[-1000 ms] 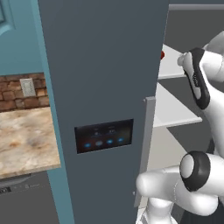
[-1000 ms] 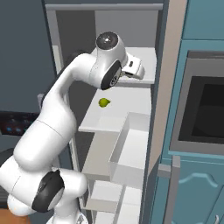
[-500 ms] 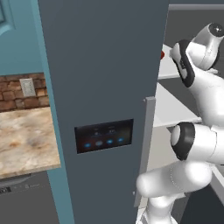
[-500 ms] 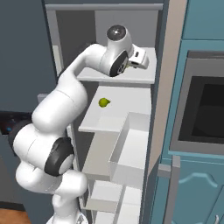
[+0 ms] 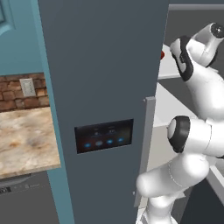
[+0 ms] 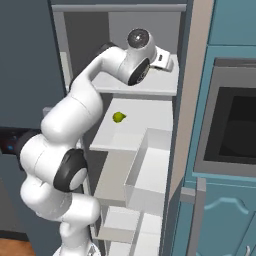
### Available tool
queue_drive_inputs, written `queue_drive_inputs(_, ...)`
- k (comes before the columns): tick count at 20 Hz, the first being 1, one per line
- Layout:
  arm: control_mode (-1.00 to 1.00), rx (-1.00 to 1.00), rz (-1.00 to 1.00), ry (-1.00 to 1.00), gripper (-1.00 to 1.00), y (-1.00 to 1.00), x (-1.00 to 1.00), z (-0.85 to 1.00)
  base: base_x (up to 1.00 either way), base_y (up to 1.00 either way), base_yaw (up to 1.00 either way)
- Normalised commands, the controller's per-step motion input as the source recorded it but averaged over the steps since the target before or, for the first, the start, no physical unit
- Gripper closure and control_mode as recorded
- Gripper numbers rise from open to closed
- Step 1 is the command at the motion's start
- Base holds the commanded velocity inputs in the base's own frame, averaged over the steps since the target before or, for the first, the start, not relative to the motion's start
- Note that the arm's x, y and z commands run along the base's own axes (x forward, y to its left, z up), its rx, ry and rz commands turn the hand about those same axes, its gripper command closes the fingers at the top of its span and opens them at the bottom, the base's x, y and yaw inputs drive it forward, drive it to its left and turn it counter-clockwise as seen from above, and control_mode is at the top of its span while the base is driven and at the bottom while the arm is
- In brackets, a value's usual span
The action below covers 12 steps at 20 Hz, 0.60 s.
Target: Place the broccoli in the correct fridge rack based on whether it is a fruit or vegetable. Finally, close the fridge door.
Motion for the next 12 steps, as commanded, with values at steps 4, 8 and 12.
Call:
queue_drive_inputs(4,-1.00,0.00,0.00,-0.28,-1.00,0.32,-0.75,-0.08,0.00,0.00,0.00)
queue_drive_inputs(8,-1.00,0.00,-0.01,-0.10,-1.00,0.62,-0.81,-0.02,0.00,0.00,0.00)
queue_drive_inputs(12,-1.00,0.00,-0.03,0.22,-1.00,0.23,0.49,-0.15,0.00,0.00,0.00)
